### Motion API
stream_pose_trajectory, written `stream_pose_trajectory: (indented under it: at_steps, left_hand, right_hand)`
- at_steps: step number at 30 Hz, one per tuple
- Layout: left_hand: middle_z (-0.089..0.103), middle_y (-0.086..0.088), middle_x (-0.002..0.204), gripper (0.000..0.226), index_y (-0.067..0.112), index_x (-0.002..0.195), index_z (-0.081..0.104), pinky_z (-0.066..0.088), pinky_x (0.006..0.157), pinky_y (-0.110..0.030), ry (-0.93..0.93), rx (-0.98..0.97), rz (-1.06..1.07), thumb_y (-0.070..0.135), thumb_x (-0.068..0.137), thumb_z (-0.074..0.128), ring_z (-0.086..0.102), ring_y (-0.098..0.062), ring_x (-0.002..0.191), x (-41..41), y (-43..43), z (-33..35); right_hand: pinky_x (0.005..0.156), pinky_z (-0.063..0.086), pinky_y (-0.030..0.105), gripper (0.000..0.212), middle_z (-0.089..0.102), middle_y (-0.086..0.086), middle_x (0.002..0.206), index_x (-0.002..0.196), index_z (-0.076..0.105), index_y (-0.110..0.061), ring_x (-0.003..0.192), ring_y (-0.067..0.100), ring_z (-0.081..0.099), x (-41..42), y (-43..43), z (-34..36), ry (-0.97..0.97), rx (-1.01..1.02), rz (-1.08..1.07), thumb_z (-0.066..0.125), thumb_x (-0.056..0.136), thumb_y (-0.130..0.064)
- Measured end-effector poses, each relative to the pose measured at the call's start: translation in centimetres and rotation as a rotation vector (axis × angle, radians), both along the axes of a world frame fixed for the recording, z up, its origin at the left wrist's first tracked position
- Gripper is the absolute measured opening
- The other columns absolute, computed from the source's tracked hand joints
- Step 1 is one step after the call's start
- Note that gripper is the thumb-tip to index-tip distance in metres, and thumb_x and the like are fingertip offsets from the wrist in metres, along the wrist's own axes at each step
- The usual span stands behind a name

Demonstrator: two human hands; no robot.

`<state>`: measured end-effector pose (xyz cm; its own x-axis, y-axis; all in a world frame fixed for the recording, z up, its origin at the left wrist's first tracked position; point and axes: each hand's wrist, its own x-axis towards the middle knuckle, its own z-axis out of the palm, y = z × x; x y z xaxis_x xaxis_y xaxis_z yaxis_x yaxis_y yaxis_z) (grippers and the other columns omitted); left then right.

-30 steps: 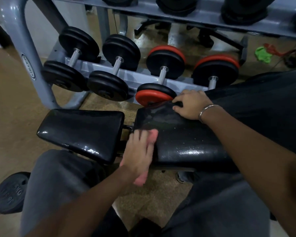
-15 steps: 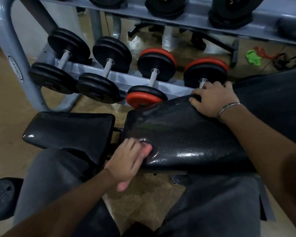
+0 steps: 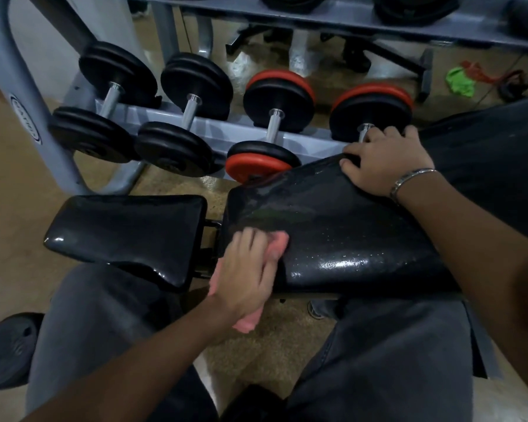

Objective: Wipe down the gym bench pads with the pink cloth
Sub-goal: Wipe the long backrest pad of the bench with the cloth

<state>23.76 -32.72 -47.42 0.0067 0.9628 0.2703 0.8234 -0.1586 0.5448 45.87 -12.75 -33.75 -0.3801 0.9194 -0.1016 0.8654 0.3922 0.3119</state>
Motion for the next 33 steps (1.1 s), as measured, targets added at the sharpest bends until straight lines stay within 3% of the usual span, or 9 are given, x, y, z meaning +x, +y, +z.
stream_pose_trajectory:
  at_steps: [4, 7, 9, 14, 19, 24, 28, 29, 33]
  left_hand:
    - [0.057, -0.007, 0.111, 0.026, 0.007, 0.115, 0.060, 0.049, 0.084, -0.045, 0.099, 0.068, -0.304, 0.029, 0.106, 0.047, 0.055, -0.026, 0.096, -2.9, -0.7, -0.7]
    - [0.050, 0.001, 0.103, 0.016, 0.019, 0.105, 0.051, 0.048, 0.084, -0.049, -0.053, -0.057, 0.069, 0.033, 0.110, 0.046, 0.052, -0.023, 0.093, -1.9, 2.7, 0.2]
    - [0.049, 0.000, 0.105, 0.015, 0.021, 0.105, 0.048, 0.047, 0.086, -0.047, 0.000, -0.058, 0.148, 0.034, 0.109, 0.043, 0.050, -0.023, 0.094, 0.0, 3.0, 0.9]
    - [0.056, -0.006, 0.114, 0.022, 0.010, 0.116, 0.058, 0.048, 0.087, -0.044, 0.138, 0.081, -0.314, 0.027, 0.104, 0.049, 0.053, -0.025, 0.099, -1.7, -0.2, -0.1]
    - [0.050, 0.001, 0.104, 0.018, 0.018, 0.109, 0.054, 0.046, 0.086, -0.047, -0.017, -0.051, 0.062, 0.032, 0.108, 0.044, 0.051, -0.023, 0.094, -1.0, 3.7, 0.8]
    - [0.057, -0.007, 0.116, 0.031, 0.006, 0.118, 0.062, 0.048, 0.091, -0.049, 0.076, 0.021, -0.347, 0.028, 0.108, 0.044, 0.056, -0.028, 0.103, -4.1, 1.4, -0.6]
    - [0.051, 0.002, 0.105, 0.023, 0.027, 0.104, 0.050, 0.044, 0.096, -0.048, -0.147, -0.184, 0.181, 0.046, 0.112, 0.039, 0.053, -0.027, 0.103, -3.1, 6.8, 0.5]
    - [0.051, 0.001, 0.106, 0.021, 0.027, 0.105, 0.050, 0.043, 0.097, -0.047, -0.123, -0.168, 0.181, 0.044, 0.113, 0.040, 0.052, -0.027, 0.104, -2.2, 7.0, 0.7]
    - [0.053, 0.003, 0.120, 0.024, 0.019, 0.123, 0.058, 0.041, 0.101, -0.038, -0.054, -0.063, -0.190, 0.033, 0.110, 0.043, 0.051, -0.021, 0.110, -3.0, 4.6, 0.5]
  right_hand:
    - [0.110, 0.031, 0.056, 0.052, 0.056, 0.015, 0.140, 0.138, 0.060, -0.032, 0.123, 0.038, 0.051, -0.1, -0.3, -0.2, 0.011, 0.023, 0.013, 0.030, 0.103, -0.056]
    - [0.109, 0.032, 0.055, 0.052, 0.057, 0.015, 0.138, 0.137, 0.061, -0.031, 0.122, 0.038, 0.052, 0.0, -0.1, -0.3, 0.007, 0.045, 0.019, 0.031, 0.103, -0.055]
    - [0.108, 0.033, 0.055, 0.052, 0.058, 0.015, 0.137, 0.136, 0.062, -0.031, 0.121, 0.038, 0.052, 0.1, 0.0, -0.3, 0.005, 0.055, 0.017, 0.031, 0.102, -0.055]
    - [0.107, 0.033, 0.053, 0.050, 0.059, 0.014, 0.134, 0.134, 0.064, -0.031, 0.119, 0.037, 0.053, 0.1, -0.2, -0.5, 0.017, 0.069, 0.029, 0.032, 0.102, -0.055]
    - [0.107, 0.034, 0.054, 0.053, 0.057, 0.015, 0.136, 0.136, 0.062, -0.031, 0.120, 0.038, 0.052, 0.2, 0.0, -0.4, 0.004, 0.066, 0.029, 0.029, 0.102, -0.055]
    - [0.107, 0.034, 0.053, 0.053, 0.057, 0.014, 0.136, 0.137, 0.061, -0.031, 0.120, 0.037, 0.052, 0.1, -0.2, -0.5, 0.003, 0.071, 0.034, 0.029, 0.102, -0.055]
    - [0.107, 0.034, 0.053, 0.053, 0.057, 0.013, 0.136, 0.137, 0.061, -0.032, 0.119, 0.036, 0.052, 0.1, -0.1, -0.3, -0.004, 0.069, 0.026, 0.028, 0.102, -0.056]
    - [0.106, 0.034, 0.053, 0.053, 0.057, 0.012, 0.136, 0.136, 0.061, -0.033, 0.119, 0.036, 0.052, 0.1, -0.2, -0.3, -0.003, 0.072, 0.026, 0.029, 0.102, -0.056]
    - [0.108, 0.034, 0.053, 0.052, 0.058, 0.012, 0.135, 0.136, 0.062, -0.033, 0.118, 0.037, 0.053, 0.0, -0.3, -0.5, -0.001, 0.076, 0.029, 0.030, 0.102, -0.056]
